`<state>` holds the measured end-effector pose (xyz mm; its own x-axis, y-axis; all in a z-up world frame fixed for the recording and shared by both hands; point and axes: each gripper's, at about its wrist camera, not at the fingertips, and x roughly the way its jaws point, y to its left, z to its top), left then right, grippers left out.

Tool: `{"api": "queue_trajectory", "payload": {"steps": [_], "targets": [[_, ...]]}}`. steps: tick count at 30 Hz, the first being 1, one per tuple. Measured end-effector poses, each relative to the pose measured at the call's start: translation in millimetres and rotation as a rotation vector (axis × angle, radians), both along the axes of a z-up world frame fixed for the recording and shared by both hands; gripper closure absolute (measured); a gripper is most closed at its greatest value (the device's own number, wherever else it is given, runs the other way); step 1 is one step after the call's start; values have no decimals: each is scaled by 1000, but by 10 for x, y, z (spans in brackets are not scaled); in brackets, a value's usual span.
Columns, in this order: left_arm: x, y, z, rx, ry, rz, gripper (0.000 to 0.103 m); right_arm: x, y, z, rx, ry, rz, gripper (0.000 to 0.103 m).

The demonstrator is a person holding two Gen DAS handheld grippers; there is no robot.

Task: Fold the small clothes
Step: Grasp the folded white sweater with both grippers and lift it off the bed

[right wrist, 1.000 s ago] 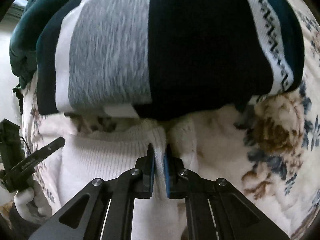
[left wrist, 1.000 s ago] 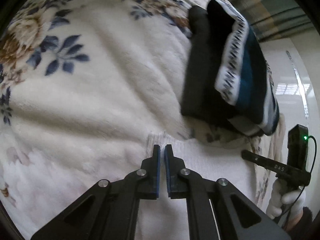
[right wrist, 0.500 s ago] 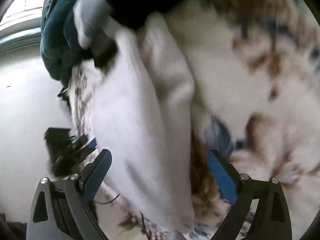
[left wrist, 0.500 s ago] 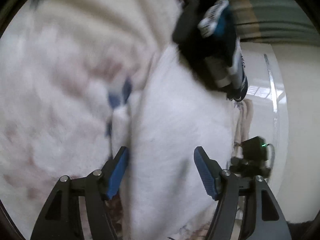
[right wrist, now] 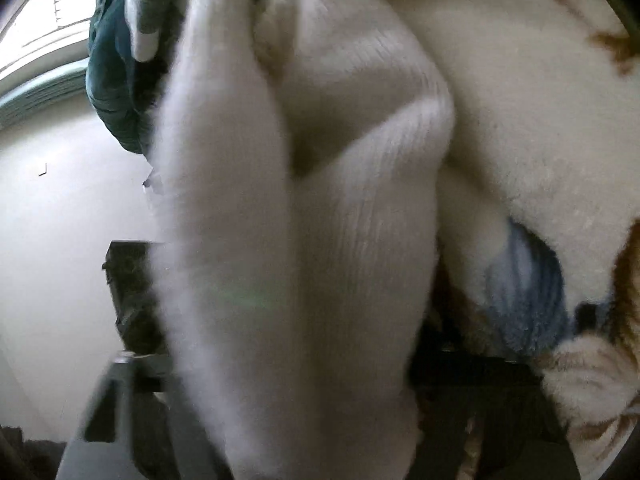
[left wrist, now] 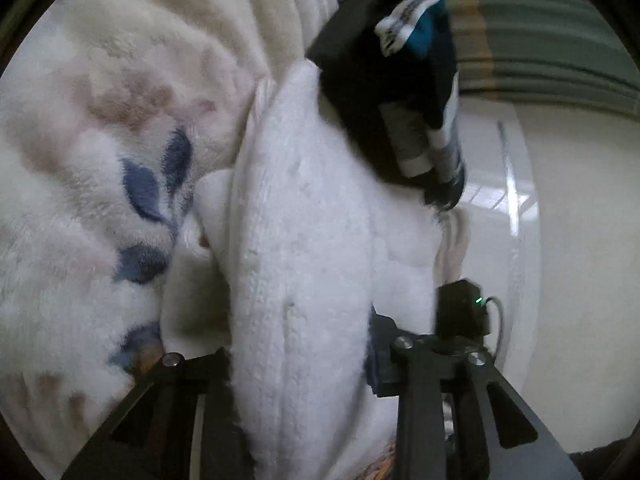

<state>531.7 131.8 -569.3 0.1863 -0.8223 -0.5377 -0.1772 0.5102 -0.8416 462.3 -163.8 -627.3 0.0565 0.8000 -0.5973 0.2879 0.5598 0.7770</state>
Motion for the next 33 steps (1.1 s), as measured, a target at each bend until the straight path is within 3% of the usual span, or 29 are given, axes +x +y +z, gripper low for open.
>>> {"api": "queue_trajectory", "payload": {"steps": [3, 9, 12, 18, 22, 24, 27, 29, 30, 31, 33], "targets": [[-44, 23, 152, -17, -8, 14, 82, -48, 27, 91, 5, -26, -20, 53], [-87, 14, 638, -23, -48, 12, 83, -183, 113, 532, -2, -101, -39, 55], [-61, 25, 990, -34, -84, 12, 83, -192, 149, 894, 6, -159, -42, 55], [176, -75, 1826, -48, -220, -6, 83, -225, -261, 1783, 3, -287, -55, 55], [501, -209, 2230, -83, -298, -14, 83, 163, -574, 2424, -12, -395, -87, 55], [742, -282, 2371, -91, -337, -20, 83, 362, -686, 2601, -28, -437, -105, 55], [1152, -359, 2387, -74, -363, -19, 83, 825, -906, 2787, -46, -489, -130, 55], [1436, -379, 2245, -53, -348, -16, 82, 1140, -995, 2704, -42, -485, -134, 55], [1578, -379, 2113, -37, -330, -14, 81, 1299, -1079, 2630, -44, -474, -142, 55], [1697, -390, 1969, -12, -311, -15, 81, 1479, -1118, 2490, -42, -420, -43, 55], [1920, -470, 1568, 62, -254, -35, 79, 1862, -1021, 2164, -54, -373, -45, 55]]}}
